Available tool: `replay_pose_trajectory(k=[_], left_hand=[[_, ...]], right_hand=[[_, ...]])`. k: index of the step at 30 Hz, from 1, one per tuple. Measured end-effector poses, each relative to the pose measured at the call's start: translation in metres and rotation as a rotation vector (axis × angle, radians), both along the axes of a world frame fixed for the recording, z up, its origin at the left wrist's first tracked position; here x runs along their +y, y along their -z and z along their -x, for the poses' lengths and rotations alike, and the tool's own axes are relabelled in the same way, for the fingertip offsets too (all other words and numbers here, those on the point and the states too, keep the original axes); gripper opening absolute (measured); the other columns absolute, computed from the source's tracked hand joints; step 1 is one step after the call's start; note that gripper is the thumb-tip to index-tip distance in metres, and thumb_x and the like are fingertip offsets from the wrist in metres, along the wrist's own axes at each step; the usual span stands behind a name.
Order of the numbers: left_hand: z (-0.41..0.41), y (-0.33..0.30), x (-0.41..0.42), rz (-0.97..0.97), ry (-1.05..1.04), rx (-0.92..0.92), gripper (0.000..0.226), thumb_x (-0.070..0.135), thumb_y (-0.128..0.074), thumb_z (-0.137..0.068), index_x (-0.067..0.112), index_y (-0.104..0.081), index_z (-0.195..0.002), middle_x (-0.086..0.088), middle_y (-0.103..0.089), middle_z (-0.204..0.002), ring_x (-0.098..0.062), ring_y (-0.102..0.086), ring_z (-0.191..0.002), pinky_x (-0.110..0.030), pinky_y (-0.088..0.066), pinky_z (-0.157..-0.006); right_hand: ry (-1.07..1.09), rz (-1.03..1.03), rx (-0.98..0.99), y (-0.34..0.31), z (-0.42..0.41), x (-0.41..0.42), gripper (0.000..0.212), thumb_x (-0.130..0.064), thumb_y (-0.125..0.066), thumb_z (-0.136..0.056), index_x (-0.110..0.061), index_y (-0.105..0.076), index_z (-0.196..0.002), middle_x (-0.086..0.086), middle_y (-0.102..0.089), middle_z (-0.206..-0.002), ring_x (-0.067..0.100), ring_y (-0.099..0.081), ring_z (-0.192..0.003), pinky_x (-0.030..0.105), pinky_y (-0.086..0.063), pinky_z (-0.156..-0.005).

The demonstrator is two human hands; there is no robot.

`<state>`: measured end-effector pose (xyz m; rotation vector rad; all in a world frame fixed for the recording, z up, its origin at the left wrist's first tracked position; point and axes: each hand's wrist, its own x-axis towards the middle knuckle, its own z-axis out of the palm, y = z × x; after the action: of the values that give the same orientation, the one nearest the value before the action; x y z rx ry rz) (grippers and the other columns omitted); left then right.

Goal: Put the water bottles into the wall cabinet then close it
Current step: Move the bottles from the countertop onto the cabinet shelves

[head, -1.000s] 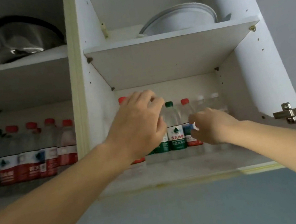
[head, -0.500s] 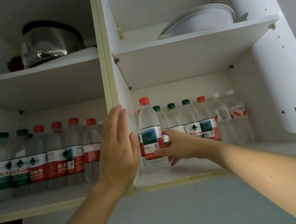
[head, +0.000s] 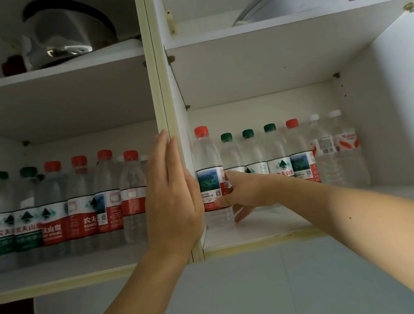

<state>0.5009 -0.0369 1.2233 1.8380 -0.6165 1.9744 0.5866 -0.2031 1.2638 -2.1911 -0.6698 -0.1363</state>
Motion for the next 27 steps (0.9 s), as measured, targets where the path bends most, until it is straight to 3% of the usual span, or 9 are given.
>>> replay_pose_trajectory(k=[4,12,15,17,19,21,23,27], left_hand=[[-0.002,0.000,-0.001,0.004,0.005,-0.006,0.053,0.026,-0.027,-0.109,0.007,-0.026,-0.158,-0.001,-0.021,-0.168,-0.010,-0.017,-0.155,-0.035,-0.030,-0.123],[-0.001,-0.005,0.001,-0.036,-0.055,-0.019,0.053,0.027,-0.025,-0.109,0.003,-0.028,-0.156,-0.009,-0.023,-0.166,-0.018,-0.019,-0.155,-0.038,-0.027,-0.124],[0.004,-0.007,0.001,-0.042,-0.090,0.006,0.053,0.029,-0.025,-0.109,0.002,-0.030,-0.155,-0.013,-0.024,-0.165,-0.023,-0.021,-0.155,-0.041,-0.029,-0.123],[0.008,-0.008,0.000,-0.050,-0.122,0.031,0.052,0.028,-0.028,-0.109,0.002,-0.030,-0.154,-0.015,-0.023,-0.165,-0.026,-0.021,-0.154,-0.044,-0.030,-0.123],[0.014,-0.008,-0.002,-0.057,-0.167,0.077,0.052,0.028,-0.031,-0.110,0.001,-0.028,-0.155,-0.018,-0.019,-0.166,-0.029,-0.019,-0.155,-0.045,-0.027,-0.124],[0.024,-0.007,-0.003,-0.078,-0.205,0.152,0.055,0.030,-0.033,-0.110,0.002,-0.025,-0.156,-0.017,-0.013,-0.168,-0.030,-0.014,-0.156,-0.044,-0.022,-0.126],[0.037,-0.001,-0.001,-0.102,-0.206,0.217,0.057,0.034,-0.036,-0.109,0.005,-0.023,-0.157,-0.017,-0.013,-0.168,-0.030,-0.013,-0.156,-0.043,-0.018,-0.126],[0.081,0.033,-0.002,-0.235,-0.069,0.183,0.049,0.031,-0.044,-0.103,0.001,-0.046,-0.141,-0.020,-0.043,-0.148,-0.034,-0.039,-0.139,-0.041,-0.031,-0.118]], right_hand=[[0.046,0.002,-0.016,0.002,-0.004,0.002,0.022,-0.021,-0.071,-0.096,-0.036,-0.055,-0.098,0.003,-0.069,-0.106,0.025,-0.071,-0.093,0.030,-0.062,-0.059],[0.111,0.065,-0.098,-0.002,0.005,0.002,0.019,-0.034,-0.075,-0.092,-0.039,-0.056,-0.091,-0.001,-0.070,-0.100,0.017,-0.073,-0.085,0.023,-0.060,-0.059],[0.185,0.088,-0.199,0.001,0.021,-0.002,0.014,-0.040,-0.073,-0.093,-0.037,-0.059,-0.090,-0.001,-0.070,-0.095,0.017,-0.071,-0.086,0.030,-0.063,-0.066],[0.263,0.081,-0.322,0.004,0.041,-0.009,0.018,-0.037,-0.069,-0.095,-0.025,-0.067,-0.108,-0.004,-0.070,-0.090,0.016,-0.071,-0.082,0.034,-0.062,-0.070],[0.305,0.062,-0.440,0.011,0.068,-0.020,0.028,-0.035,-0.065,-0.097,-0.019,-0.068,-0.120,-0.008,-0.070,-0.097,0.006,-0.066,-0.080,0.023,-0.052,-0.064],[0.319,0.010,-0.542,0.023,0.098,-0.034,0.025,-0.032,-0.060,-0.098,-0.019,-0.069,-0.118,-0.008,-0.070,-0.105,0.005,-0.063,-0.085,0.021,-0.047,-0.067],[0.350,-0.046,-0.654,0.044,0.129,-0.048,0.017,-0.025,-0.058,-0.097,-0.019,-0.070,-0.109,-0.007,-0.070,-0.099,0.007,-0.064,-0.084,0.023,-0.047,-0.068],[0.365,-0.123,-0.834,0.106,0.183,-0.069,0.020,-0.007,-0.061,-0.091,-0.011,-0.072,-0.108,-0.004,-0.066,-0.103,0.011,-0.064,-0.091,0.020,-0.051,-0.080]])
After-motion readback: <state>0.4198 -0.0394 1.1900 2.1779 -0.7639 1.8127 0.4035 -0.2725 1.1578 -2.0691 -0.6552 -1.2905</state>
